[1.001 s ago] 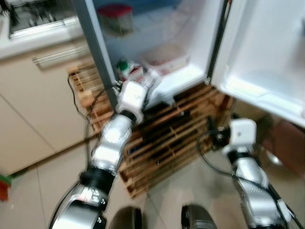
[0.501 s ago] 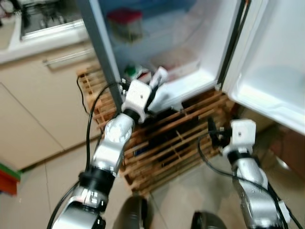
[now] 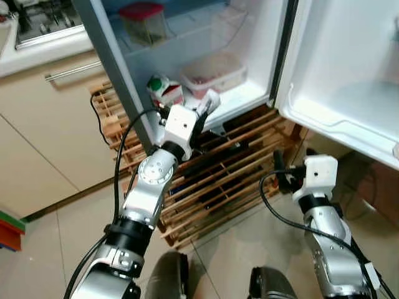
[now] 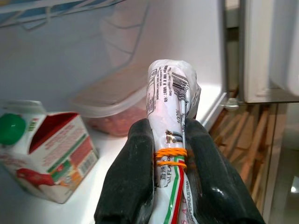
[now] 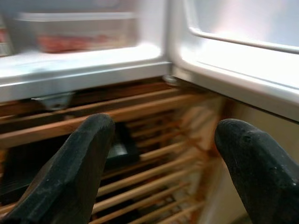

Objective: Restocking fridge

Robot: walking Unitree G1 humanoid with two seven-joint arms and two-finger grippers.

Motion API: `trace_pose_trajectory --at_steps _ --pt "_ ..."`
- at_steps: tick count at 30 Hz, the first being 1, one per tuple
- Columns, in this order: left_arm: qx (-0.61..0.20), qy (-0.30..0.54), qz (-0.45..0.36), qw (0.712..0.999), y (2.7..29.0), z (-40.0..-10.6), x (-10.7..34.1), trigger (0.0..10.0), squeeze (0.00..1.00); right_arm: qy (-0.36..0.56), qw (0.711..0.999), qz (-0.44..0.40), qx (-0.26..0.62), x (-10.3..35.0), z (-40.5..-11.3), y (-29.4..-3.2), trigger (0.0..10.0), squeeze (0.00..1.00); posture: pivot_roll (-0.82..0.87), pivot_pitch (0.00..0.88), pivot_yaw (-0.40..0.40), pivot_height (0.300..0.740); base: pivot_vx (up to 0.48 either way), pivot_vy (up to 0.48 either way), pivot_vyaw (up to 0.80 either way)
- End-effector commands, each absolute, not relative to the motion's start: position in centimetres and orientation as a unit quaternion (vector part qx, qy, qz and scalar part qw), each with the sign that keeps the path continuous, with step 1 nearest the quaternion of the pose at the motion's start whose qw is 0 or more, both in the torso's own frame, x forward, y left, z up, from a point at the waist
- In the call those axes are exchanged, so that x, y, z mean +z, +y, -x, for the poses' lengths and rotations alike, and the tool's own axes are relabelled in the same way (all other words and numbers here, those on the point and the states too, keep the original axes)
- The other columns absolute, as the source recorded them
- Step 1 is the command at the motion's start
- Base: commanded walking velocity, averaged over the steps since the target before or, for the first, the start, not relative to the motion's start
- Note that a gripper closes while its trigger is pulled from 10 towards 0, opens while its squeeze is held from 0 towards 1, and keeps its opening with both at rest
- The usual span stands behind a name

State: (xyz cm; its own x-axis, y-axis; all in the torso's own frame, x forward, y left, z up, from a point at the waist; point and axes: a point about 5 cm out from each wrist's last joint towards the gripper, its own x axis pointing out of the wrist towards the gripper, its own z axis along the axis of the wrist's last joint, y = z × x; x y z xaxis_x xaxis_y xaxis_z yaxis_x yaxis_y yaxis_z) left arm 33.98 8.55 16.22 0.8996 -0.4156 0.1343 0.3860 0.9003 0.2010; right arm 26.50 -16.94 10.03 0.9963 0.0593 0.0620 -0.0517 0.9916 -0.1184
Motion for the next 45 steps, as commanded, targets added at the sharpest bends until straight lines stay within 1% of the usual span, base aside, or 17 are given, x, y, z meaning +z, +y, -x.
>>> trace_pose_trajectory --at_steps 1,8,13,16,19,21,23,24,26,29,32,34,36,41,44,45 --pt "-0.198 -0.094 -0.076 0.973 8.7 -33.9 16.7 10.0 0.00 -0.037 0.997 0.064 0.031 10.5 -26.6 -16.8 10.0 0.00 0.11 0.132 0.103 0.662 0.326 -0.349 0.74" --pt "-0.192 -0.090 -0.087 0.973 8.4 -34.1 16.9 10.0 0.00 -0.034 0.997 0.063 0.029 10.5 -26.7 -16.8 10.0 0.00 0.11 0.131 0.098 0.662 0.382 -0.284 0.70" --pt "-0.163 -0.085 -0.082 0.980 8.8 -34.7 17.3 10.0 0.00 -0.034 0.997 0.061 0.034 10.6 -26.8 -16.7 10.0 0.00 0.11 0.131 0.097 0.662 0.317 -0.202 0.00" --pt "-0.141 -0.091 -0.095 0.981 9.4 -36.0 18.5 10.0 0.00 -0.040 0.996 0.057 0.052 11.1 -26.9 -16.2 10.0 0.00 0.12 0.139 0.086 0.662 0.000 0.000 0.00" --pt "-0.135 -0.097 -0.109 0.980 9.7 -38.0 21.4 10.0 0.00 -0.039 0.995 0.054 0.078 11.6 -27.1 -15.8 10.0 0.00 0.11 0.153 0.069 0.662 0.000 0.000 0.00" --pt "-0.135 -0.103 -0.104 0.980 9.7 -38.3 22.2 10.0 0.00 -0.039 0.994 0.055 0.082 11.6 -27.0 -15.7 10.0 0.00 0.11 0.160 0.062 0.662 0.000 0.000 0.00" --pt "-0.145 -0.118 -0.109 0.976 8.9 -39.0 24.4 10.0 0.00 -0.034 0.993 0.057 0.097 11.6 -26.9 -15.6 10.0 0.00 0.10 0.167 0.054 0.662 0.000 0.000 0.00" --pt "-0.145 -0.118 -0.109 0.976 8.9 -39.0 24.4 10.0 0.00 -0.034 0.993 0.057 0.097 11.6 -26.9 -15.6 10.0 0.00 0.10 0.167 0.054 0.662 0.000 0.000 0.00" --pt "-0.154 -0.121 -0.117 0.974 7.9 -39.6 26.2 10.0 0.00 -0.025 0.992 0.059 0.109 11.5 -26.7 -15.5 10.0 0.00 0.10 0.175 0.050 0.662 0.000 0.000 0.00" --pt "-0.159 -0.121 -0.126 0.972 7.0 -40.3 27.4 10.0 0.00 -0.017 0.990 0.058 0.124 11.5 -26.2 -15.3 10.0 0.00 0.09 0.190 0.051 0.662 0.000 0.000 0.00" --pt "-0.172 -0.115 -0.146 0.968 6.6 -40.6 27.6 10.0 0.00 -0.011 0.989 0.051 0.141 11.6 -25.9 -14.8 10.0 0.00 0.08 0.207 0.054 0.662 0.000 0.000 0.00" --pt "-0.200 -0.107 -0.170 0.959 6.2 -40.9 27.5 10.0 0.00 -0.004 0.986 0.039 0.165 11.9 -25.4 -14.4 10.0 0.00 0.08 0.224 0.054 0.662 0.000 0.000 0.00" --pt "-0.208 -0.106 -0.173 0.957 6.1 -40.9 27.5 10.0 0.00 -0.002 0.985 0.036 0.171 12.0 -25.3 -14.3 10.0 0.00 0.08 0.224 0.054 0.662 0.000 0.000 0.00" --pt "-0.271 -0.099 -0.205 0.935 5.2 -41.0 27.5 10.0 0.00 0.026 0.967 0.035 0.249 12.4 -23.8 -13.7 10.0 0.00 0.05 0.272 0.041 0.662 0.000 0.000 0.00" --pt "-0.303 -0.093 -0.219 0.923 5.1 -41.0 27.1 10.0 0.00 0.033 0.963 0.039 0.265 12.7 -23.3 -13.8 10.0 0.00 0.03 0.291 0.035 0.662 0.000 0.000 0.00" --pt "-0.303 -0.093 -0.219 0.923 5.1 -41.0 27.1 10.0 0.00 0.033 0.963 0.039 0.265 12.7 -23.3 -13.8 10.0 0.00 0.03 0.291 0.035 0.662 0.000 0.000 0.00"
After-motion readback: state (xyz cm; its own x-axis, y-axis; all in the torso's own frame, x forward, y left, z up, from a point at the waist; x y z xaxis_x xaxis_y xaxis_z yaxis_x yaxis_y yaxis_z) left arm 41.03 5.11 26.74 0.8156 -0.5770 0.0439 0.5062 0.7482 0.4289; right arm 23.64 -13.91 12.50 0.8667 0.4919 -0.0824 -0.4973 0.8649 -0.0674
